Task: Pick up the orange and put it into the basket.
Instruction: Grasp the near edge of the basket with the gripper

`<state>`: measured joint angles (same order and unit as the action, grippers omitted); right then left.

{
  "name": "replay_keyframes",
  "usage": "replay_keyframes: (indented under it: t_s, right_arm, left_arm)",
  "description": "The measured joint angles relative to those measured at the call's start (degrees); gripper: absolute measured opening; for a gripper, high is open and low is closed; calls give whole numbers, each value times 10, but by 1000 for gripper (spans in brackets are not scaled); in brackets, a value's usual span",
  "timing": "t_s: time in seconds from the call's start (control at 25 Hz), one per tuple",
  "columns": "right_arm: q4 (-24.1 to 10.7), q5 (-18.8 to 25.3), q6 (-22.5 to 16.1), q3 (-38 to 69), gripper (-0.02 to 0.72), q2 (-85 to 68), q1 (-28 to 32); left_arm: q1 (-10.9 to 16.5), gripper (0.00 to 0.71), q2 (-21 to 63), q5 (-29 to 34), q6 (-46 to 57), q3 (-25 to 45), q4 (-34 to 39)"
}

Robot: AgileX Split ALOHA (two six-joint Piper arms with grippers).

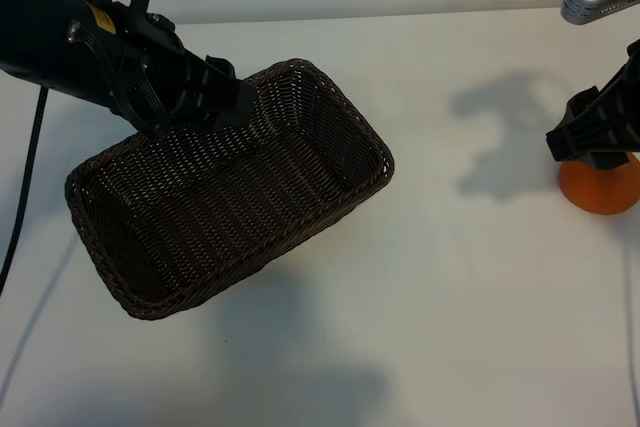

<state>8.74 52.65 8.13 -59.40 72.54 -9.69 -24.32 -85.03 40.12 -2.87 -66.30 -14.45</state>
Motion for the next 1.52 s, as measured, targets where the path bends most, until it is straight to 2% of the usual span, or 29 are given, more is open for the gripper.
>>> replay_keyframes:
  t_s: [0.36, 0.52, 0.72, 0.88, 1.04, 1.28, 1.52]
  right_arm:
    - [0, 0, 0, 0, 559, 0, 0]
    - [0, 2, 0, 0, 558, 0, 0]
    - [0, 6, 1, 0, 558, 0, 0]
    - [0, 11, 1, 0, 558, 0, 0]
    - [0, 13, 1, 0, 558, 0, 0]
    - [0, 14, 1, 0, 558, 0, 0]
    - [0, 14, 4, 0, 558, 0, 0]
  left_arm:
    - [0, 584, 29, 11, 16, 0, 16]
    - [0, 584, 59, 43, 118, 0, 108]
    - [0, 584, 102, 156, 280, 1, 254]
    - [0, 584, 147, 197, 372, 34, 316]
    - [0, 584, 192, 186, 432, 93, 330]
    - [0, 584, 207, 109, 511, 190, 332]
    - [0, 584, 180, 58, 563, 218, 332]
